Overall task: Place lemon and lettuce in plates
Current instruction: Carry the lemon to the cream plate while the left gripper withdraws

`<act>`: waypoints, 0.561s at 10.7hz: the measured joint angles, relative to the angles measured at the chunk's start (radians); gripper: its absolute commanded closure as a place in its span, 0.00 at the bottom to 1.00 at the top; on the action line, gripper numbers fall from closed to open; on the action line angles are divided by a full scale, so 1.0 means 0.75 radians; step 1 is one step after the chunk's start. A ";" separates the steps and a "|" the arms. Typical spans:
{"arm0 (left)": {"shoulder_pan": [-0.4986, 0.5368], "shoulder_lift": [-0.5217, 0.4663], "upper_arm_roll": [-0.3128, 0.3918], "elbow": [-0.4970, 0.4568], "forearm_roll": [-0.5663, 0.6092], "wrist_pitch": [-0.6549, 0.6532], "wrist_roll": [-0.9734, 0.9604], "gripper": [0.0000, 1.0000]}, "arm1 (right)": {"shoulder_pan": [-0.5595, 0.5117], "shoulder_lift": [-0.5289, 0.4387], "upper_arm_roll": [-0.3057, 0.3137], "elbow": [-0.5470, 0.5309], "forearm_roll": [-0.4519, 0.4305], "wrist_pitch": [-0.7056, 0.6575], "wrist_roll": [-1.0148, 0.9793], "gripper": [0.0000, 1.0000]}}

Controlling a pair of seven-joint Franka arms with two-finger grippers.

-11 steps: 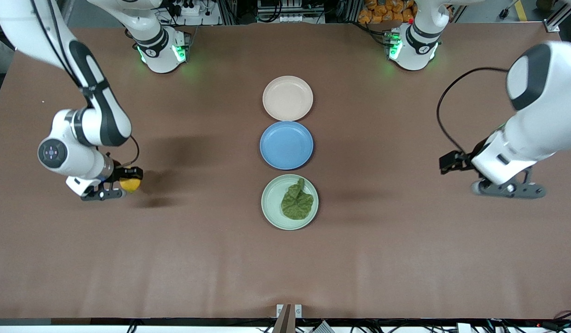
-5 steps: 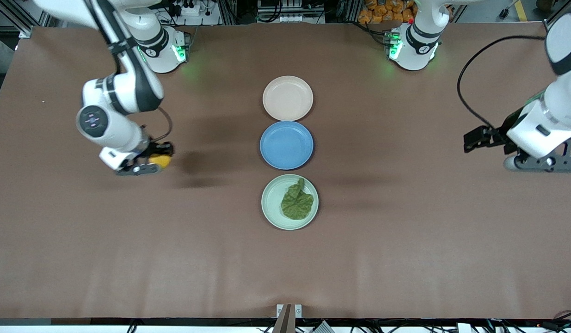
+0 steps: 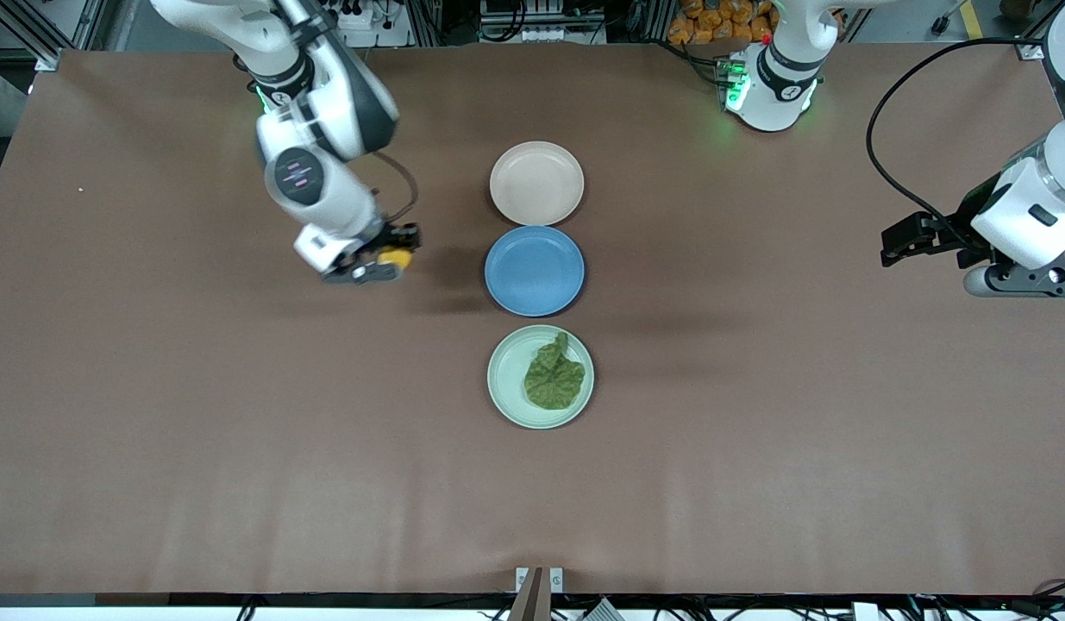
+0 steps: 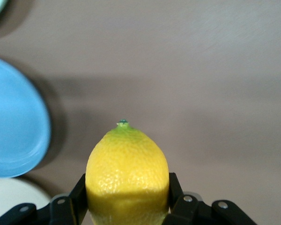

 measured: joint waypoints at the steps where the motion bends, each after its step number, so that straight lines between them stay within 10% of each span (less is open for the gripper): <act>1: 0.009 0.000 0.000 0.000 -0.003 0.000 0.000 0.00 | 0.094 0.000 0.001 0.010 0.001 0.004 0.112 1.00; 6: 0.063 -0.022 0.001 0.000 -0.007 -0.017 -0.004 0.00 | 0.355 0.009 0.000 0.026 0.092 0.012 0.372 1.00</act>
